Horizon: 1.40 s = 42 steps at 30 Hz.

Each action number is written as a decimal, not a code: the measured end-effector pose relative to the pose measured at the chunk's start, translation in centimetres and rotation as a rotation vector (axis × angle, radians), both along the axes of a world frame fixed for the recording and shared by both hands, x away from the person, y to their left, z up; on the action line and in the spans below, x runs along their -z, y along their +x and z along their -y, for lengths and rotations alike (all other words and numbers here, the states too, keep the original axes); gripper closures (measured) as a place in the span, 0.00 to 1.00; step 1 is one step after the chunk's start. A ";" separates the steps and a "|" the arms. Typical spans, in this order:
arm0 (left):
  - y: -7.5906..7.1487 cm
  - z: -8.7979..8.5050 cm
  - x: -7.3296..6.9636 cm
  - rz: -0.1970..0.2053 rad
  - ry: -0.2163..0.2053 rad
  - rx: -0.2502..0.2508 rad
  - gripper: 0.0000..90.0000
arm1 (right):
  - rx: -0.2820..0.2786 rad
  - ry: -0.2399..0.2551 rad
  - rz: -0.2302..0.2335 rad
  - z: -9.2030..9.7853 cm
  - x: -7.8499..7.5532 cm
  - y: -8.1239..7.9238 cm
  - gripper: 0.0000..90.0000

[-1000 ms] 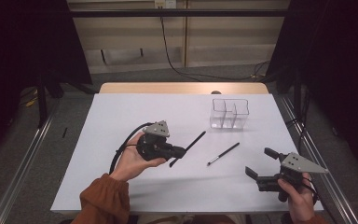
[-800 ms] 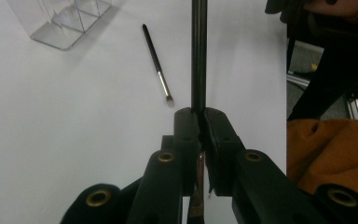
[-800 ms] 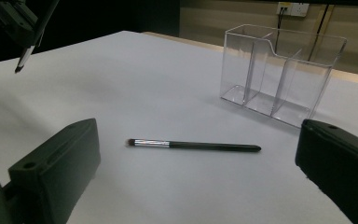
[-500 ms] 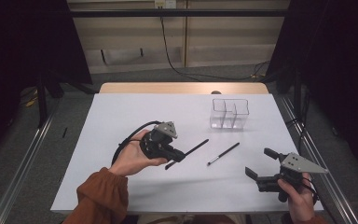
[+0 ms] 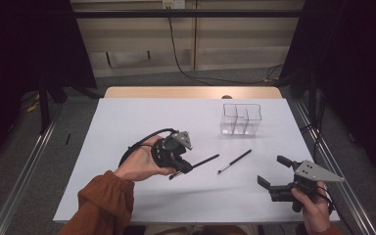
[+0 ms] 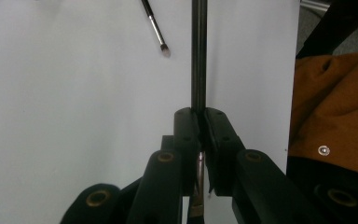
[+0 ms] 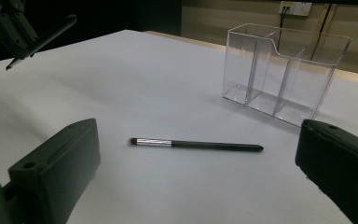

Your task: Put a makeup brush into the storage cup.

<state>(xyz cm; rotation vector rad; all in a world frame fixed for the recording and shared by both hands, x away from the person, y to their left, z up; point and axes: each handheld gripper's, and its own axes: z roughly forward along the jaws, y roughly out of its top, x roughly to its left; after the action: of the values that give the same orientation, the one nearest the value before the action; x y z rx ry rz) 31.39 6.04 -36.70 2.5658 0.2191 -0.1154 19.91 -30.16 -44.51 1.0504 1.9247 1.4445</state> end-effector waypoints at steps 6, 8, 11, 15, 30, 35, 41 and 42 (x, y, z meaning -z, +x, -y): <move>0.0 0.7 0.5 0.025 0.081 0.027 0.94 | 0.000 -0.001 0.000 0.0 0.0 0.0 0.00; 0.0 0.8 0.7 0.023 0.104 0.029 0.94 | 0.000 0.000 0.000 0.0 0.0 0.0 0.00; 0.0 1.0 0.8 0.020 0.131 0.044 0.94 | -0.004 0.001 0.001 0.0 0.0 0.0 0.00; -0.1 1.4 1.1 0.032 0.188 0.063 0.94 | -0.007 -0.001 0.001 -0.1 0.0 0.0 0.00; -0.1 1.4 1.4 0.012 0.196 0.073 0.94 | -0.063 0.021 0.025 -0.8 -0.5 0.0 0.00; 0.2 1.2 1.2 0.012 0.197 0.058 0.94 | -0.115 0.039 0.042 -1.7 -1.6 0.0 0.00; 0.0 1.2 1.1 0.018 0.201 0.068 0.94 | -0.154 0.025 0.011 -2.5 -2.6 0.8 0.01; 0.0 1.2 1.0 0.018 0.204 0.073 0.94 | -0.168 0.024 0.008 -2.6 -2.8 1.0 0.02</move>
<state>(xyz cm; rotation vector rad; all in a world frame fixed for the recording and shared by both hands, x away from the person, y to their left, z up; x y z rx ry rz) 31.38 4.85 -37.72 2.7777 0.1359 -0.1025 20.89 -27.51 -41.73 0.9104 2.0357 1.5624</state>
